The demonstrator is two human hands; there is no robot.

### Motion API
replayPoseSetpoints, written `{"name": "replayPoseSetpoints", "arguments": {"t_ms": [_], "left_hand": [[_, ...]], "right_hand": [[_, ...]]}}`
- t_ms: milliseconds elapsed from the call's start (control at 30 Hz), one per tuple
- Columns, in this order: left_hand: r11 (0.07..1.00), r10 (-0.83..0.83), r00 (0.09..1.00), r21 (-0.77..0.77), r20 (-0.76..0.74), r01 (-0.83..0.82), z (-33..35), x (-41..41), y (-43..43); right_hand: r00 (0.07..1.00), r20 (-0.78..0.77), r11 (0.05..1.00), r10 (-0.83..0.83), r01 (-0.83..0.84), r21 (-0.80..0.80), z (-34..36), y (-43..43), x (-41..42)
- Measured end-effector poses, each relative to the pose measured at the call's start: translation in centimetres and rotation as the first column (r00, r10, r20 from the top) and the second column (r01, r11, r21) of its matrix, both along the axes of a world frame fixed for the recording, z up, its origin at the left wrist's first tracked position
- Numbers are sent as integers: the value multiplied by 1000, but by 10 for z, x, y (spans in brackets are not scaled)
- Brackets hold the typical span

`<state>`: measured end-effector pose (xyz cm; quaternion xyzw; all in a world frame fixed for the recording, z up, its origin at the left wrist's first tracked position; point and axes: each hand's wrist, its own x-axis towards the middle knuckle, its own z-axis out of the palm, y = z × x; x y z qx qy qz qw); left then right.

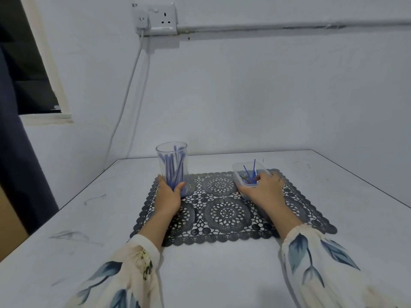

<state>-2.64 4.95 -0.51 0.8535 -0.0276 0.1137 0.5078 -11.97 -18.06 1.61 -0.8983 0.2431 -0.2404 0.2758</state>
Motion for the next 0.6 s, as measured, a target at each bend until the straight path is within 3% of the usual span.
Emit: {"name": "replayPoseSetpoints", "arguments": {"t_ms": [167, 400, 600], "left_hand": [[968, 107, 994, 228, 3, -105, -3, 10, 13], [962, 137, 991, 237, 6, -134, -5, 17, 16], [915, 176, 984, 374, -38, -149, -4, 22, 17]], "right_hand": [[999, 33, 999, 16, -17, 39, -3, -4, -1], [995, 96, 1000, -11, 9, 18, -7, -9, 3], [996, 87, 1000, -21, 20, 7, -8, -11, 6]]}}
